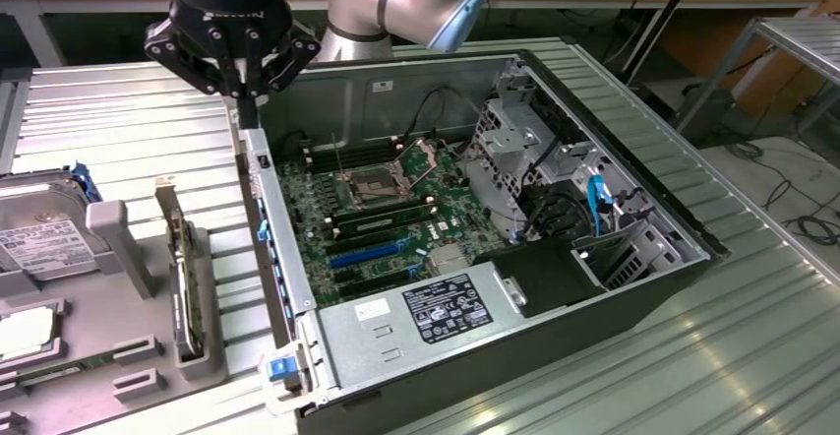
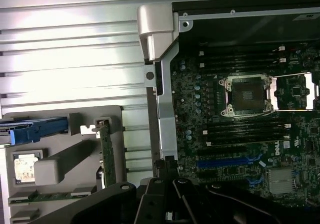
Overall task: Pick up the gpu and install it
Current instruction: 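Reach for the gpu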
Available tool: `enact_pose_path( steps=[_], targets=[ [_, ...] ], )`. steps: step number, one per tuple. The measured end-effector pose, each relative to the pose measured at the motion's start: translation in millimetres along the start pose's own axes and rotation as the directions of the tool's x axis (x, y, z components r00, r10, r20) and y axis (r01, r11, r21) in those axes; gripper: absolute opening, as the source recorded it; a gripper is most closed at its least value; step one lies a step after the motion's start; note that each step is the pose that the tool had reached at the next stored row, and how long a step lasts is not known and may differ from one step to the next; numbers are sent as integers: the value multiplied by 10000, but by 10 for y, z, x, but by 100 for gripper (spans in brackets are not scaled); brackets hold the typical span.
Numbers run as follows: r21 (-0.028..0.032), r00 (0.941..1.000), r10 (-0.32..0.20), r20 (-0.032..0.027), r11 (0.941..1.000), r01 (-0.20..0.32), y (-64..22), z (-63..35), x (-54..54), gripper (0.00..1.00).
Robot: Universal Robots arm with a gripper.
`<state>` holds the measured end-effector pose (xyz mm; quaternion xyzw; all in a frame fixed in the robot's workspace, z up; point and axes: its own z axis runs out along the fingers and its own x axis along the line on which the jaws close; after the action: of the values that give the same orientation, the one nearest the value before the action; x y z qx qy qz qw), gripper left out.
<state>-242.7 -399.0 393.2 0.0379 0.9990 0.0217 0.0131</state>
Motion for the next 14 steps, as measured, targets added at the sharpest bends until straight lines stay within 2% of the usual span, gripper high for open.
enact_pose_path(
  steps=[14],
  targets=[
    [1,10000,0,0,10000,0,-11,-4,151,11]
  ],
)
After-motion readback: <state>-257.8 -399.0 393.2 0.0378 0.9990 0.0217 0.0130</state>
